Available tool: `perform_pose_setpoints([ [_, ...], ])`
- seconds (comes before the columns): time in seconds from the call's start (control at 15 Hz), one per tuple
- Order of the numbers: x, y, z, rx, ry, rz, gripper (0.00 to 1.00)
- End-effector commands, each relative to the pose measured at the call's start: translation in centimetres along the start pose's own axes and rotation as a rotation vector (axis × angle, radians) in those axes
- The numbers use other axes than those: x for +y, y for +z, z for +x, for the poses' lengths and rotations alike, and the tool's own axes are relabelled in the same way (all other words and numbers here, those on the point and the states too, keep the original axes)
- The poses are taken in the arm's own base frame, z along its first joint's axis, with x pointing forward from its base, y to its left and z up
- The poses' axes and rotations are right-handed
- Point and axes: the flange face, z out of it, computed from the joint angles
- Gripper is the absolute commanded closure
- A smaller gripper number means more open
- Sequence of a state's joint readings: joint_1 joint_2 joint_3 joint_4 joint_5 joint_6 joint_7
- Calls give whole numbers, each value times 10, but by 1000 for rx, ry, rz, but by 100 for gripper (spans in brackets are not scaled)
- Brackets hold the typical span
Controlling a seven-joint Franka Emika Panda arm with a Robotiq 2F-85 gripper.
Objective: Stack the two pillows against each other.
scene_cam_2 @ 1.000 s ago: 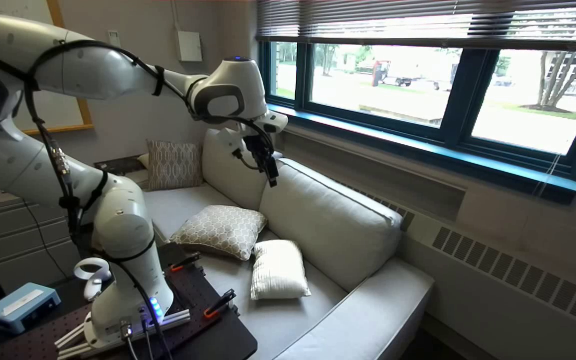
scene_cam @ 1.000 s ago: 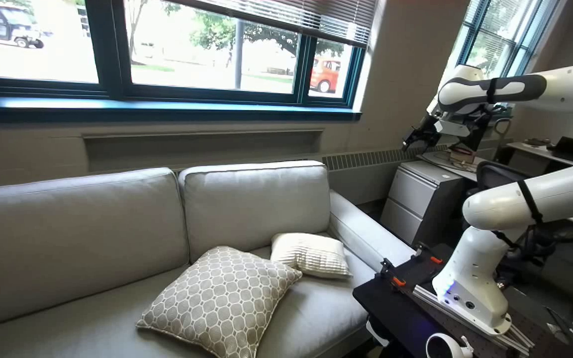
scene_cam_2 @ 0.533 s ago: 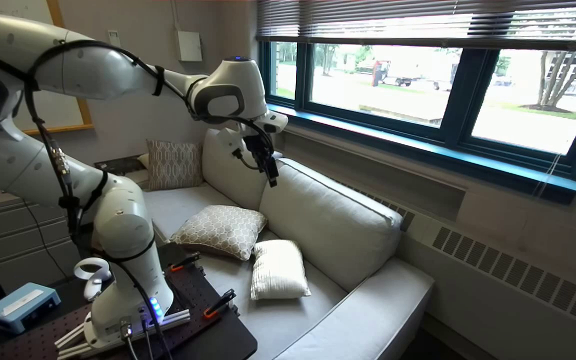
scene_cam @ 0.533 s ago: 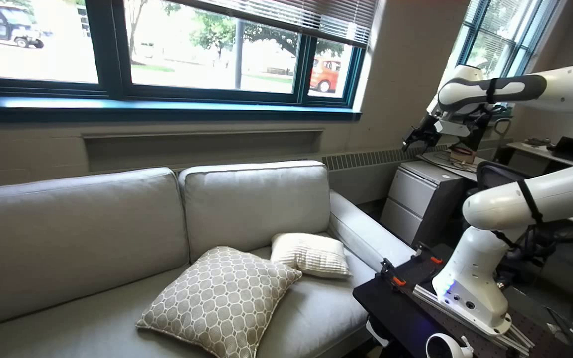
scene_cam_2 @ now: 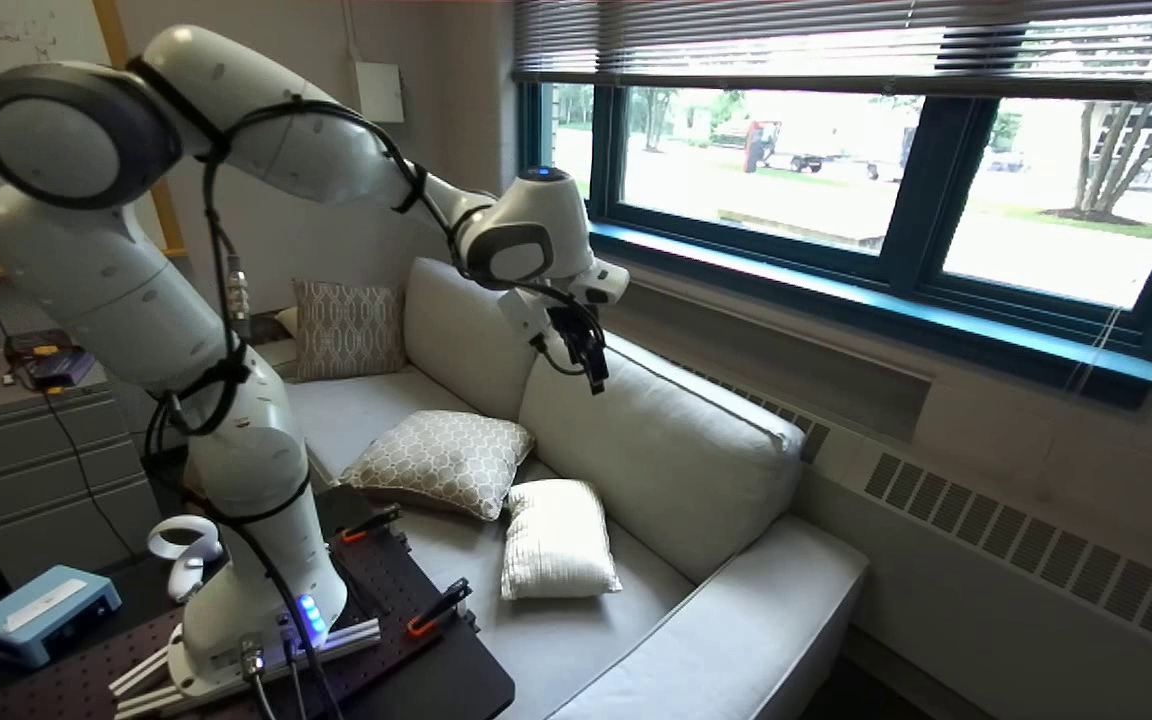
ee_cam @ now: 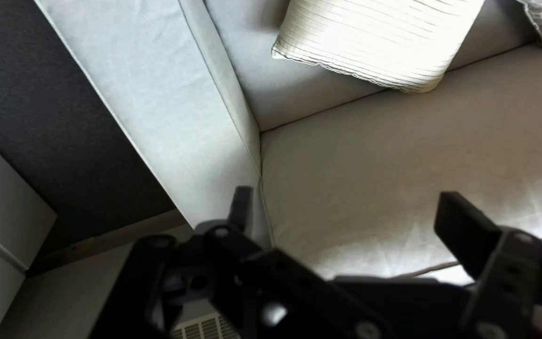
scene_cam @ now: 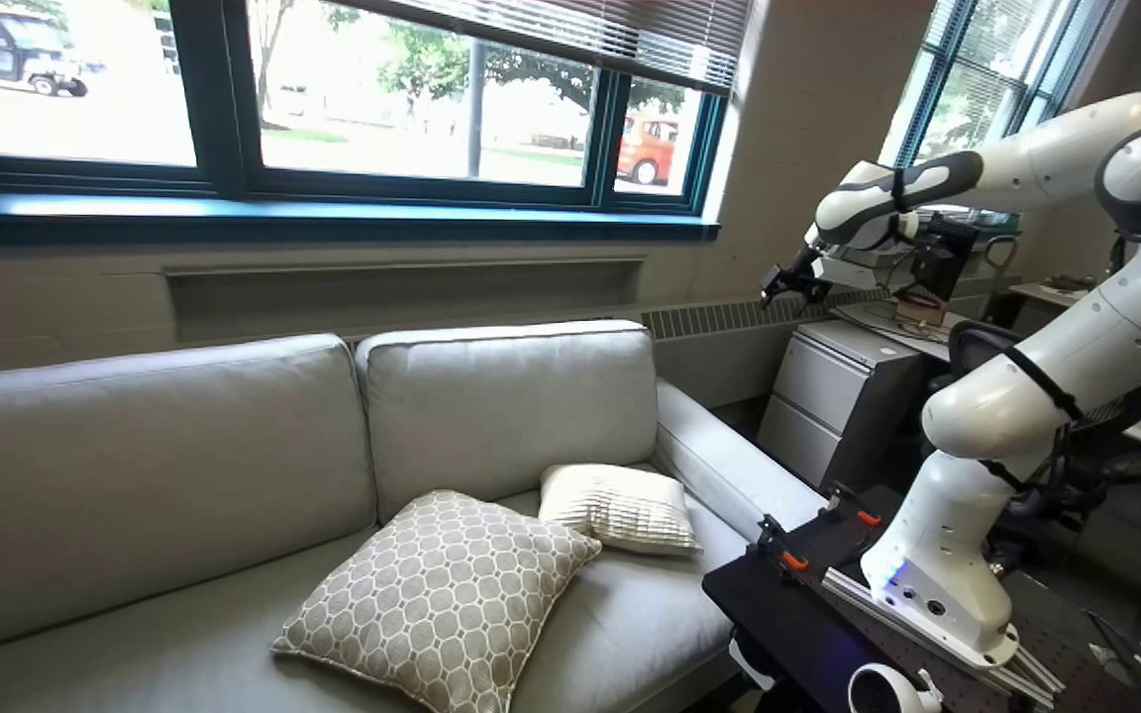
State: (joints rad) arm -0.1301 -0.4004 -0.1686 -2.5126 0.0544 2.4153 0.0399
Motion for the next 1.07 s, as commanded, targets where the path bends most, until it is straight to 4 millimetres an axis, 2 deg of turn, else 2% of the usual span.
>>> perform_pose_setpoints([
  [0.0,-30,60,47,-59,40,52,0],
  [0.27,-81,142,71,-197,75,140,0],
  [0.47,-115,208,81,-302,85,161,0],
  [0.87,-160,333,91,-463,69,144,0],
  [1.0,-168,355,97,-502,64,113,0],
])
